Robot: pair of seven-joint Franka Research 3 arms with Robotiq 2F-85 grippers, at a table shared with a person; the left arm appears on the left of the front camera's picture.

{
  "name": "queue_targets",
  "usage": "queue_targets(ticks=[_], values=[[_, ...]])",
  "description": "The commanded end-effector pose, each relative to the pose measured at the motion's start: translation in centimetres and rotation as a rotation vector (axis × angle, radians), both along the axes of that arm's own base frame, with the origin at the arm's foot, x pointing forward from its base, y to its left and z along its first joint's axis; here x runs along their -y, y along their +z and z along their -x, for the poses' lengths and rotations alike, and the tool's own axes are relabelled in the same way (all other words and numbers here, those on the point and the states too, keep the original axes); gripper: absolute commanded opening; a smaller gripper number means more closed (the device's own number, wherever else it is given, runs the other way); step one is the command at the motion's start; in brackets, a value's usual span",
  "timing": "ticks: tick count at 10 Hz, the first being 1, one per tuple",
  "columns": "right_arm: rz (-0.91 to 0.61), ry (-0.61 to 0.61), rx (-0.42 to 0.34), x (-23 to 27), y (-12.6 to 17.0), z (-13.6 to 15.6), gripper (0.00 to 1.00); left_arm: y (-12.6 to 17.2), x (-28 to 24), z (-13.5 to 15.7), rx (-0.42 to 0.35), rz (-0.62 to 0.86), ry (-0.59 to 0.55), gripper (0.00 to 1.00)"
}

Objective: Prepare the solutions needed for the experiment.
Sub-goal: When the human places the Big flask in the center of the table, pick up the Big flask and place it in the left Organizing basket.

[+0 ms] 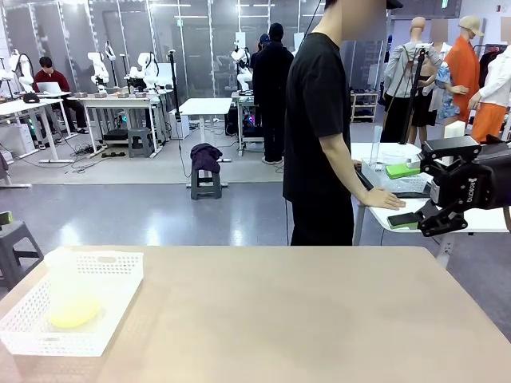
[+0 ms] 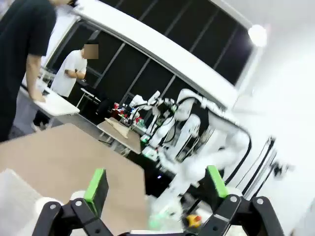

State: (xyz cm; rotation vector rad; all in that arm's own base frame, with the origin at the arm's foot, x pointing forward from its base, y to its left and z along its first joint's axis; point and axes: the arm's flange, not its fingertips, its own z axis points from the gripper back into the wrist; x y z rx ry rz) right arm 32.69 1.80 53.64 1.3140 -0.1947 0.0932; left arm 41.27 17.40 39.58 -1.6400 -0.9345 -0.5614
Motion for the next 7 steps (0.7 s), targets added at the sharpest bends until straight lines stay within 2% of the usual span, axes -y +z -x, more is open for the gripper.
queue_targets(ticks=[1, 2, 3, 5, 7], values=[[-0.015, 0.003, 0.01, 0.0, 0.0, -0.1, 1.0, 2.8, 2.3, 0.2, -0.213, -0.039, 0.04, 1.0], [-0.015, 0.003, 0.01, 0.0, 0.0, -0.1, 1.0, 3.5, 3.3, 0.1, -0.398, -0.03, 0.061, 1.0], [-0.015, 0.003, 0.01, 0.0, 0.0, -0.1, 1.0, 3.4, 4.2, -0.4, -0.528, -0.075, 0.062, 1.0], [-0.015, 0.003, 0.01, 0.0, 0.0, -0.1, 1.0, 3.9, 5.5, -1.0, -0.662, -0.114, 0.006, 1.0], [-0.015, 0.003, 0.01, 0.0, 0.0, -0.1, 1.0, 4.6, 6.9, -0.8, -0.695, -0.073, -0.084, 1.0]])
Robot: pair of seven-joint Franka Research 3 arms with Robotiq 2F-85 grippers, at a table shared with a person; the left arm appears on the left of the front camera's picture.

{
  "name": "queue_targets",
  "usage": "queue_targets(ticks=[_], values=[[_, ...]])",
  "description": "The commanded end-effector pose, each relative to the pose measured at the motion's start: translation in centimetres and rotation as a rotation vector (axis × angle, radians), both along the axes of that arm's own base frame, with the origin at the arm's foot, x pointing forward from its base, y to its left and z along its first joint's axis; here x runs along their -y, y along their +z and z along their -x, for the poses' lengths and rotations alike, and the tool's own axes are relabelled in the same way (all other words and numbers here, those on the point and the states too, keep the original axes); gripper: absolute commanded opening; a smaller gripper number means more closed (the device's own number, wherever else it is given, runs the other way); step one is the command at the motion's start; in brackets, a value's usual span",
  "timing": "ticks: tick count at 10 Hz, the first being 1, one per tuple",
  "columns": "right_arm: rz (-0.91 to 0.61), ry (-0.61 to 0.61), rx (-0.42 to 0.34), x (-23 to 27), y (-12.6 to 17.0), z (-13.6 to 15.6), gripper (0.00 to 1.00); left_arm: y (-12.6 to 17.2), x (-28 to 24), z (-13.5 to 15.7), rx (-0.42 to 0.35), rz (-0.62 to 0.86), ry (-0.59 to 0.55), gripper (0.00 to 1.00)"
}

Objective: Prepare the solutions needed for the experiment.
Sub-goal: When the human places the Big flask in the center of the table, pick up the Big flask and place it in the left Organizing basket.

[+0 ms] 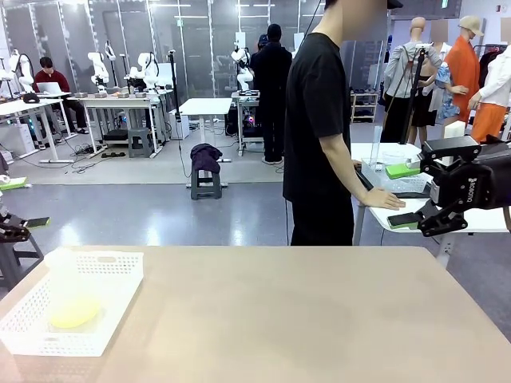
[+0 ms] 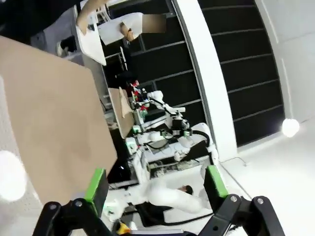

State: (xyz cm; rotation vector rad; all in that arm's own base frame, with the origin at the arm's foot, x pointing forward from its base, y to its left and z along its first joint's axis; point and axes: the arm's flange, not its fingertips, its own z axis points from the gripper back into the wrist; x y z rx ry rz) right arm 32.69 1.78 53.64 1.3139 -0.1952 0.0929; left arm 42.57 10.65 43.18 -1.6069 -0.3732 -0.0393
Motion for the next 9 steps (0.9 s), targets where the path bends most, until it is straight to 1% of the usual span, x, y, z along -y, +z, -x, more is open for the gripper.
queue_targets(ticks=[1, 3, 4, 9], values=[[-0.015, 0.004, 0.009, -0.03, -0.01, -0.07, 1.0, 1.08, 0.58, 0.75, -0.009, 0.032, -0.07, 1.0], [-0.015, 0.004, 0.009, -0.03, -0.01, -0.07, 1.0, 1.06, 0.57, 0.45, -0.005, 0.033, -0.072, 1.0], [-0.015, 0.004, 0.009, -0.03, -0.01, -0.07, 1.0, 0.61, 1.07, 0.27, -0.005, 0.032, -0.056, 1.0], [-0.015, 0.004, 0.009, -0.03, -0.01, -0.07, 1.0, 0.61, 1.07, 0.27, -0.005, 0.032, -0.056, 1.0]])
